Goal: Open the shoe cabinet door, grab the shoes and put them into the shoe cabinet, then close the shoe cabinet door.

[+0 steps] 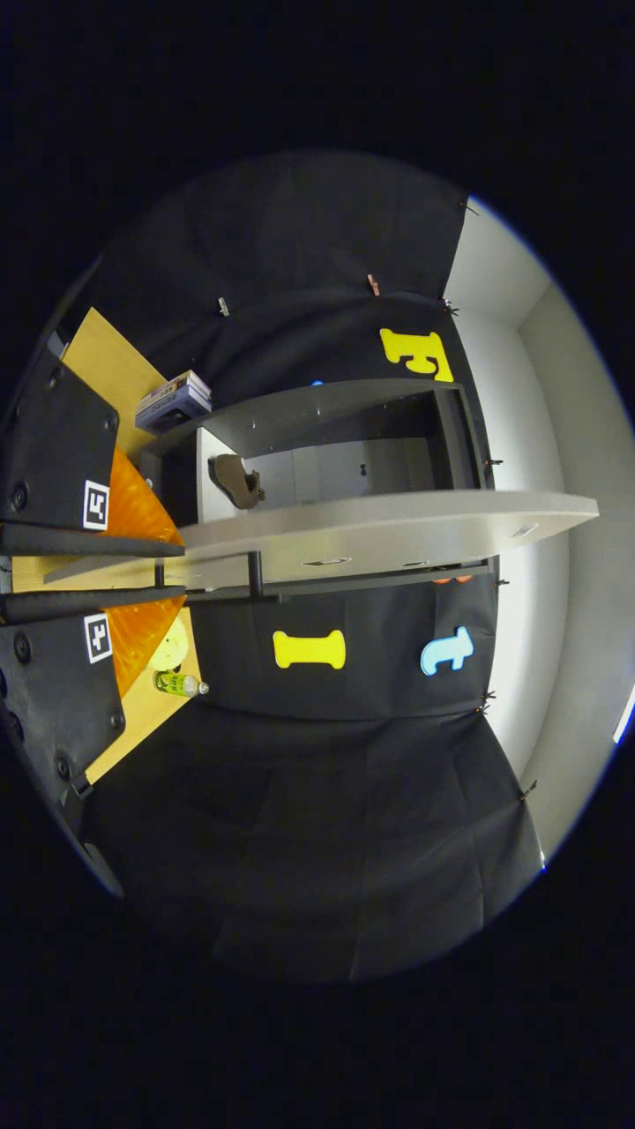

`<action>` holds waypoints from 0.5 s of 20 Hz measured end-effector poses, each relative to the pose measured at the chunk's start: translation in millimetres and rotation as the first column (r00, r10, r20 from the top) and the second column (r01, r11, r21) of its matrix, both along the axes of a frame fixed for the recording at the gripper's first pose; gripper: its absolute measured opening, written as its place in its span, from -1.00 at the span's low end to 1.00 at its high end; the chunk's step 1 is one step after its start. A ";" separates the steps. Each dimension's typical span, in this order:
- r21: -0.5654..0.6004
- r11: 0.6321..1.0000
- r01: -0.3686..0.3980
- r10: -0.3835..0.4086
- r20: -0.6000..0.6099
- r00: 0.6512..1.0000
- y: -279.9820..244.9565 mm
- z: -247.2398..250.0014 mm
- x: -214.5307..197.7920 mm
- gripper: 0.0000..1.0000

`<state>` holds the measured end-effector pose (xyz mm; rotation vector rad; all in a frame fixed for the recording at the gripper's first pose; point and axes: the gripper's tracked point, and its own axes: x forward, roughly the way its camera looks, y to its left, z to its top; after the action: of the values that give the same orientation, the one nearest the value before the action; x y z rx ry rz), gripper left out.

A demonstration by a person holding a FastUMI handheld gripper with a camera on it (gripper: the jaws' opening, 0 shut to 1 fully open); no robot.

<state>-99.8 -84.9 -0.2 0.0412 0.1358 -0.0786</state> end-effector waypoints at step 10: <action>0.022 0.995 -0.097 0.099 -0.133 0.986 47.3 -56.3 -1.7 -0.61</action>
<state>-101.5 -37.6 -56.5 0.0450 0.2729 0.0183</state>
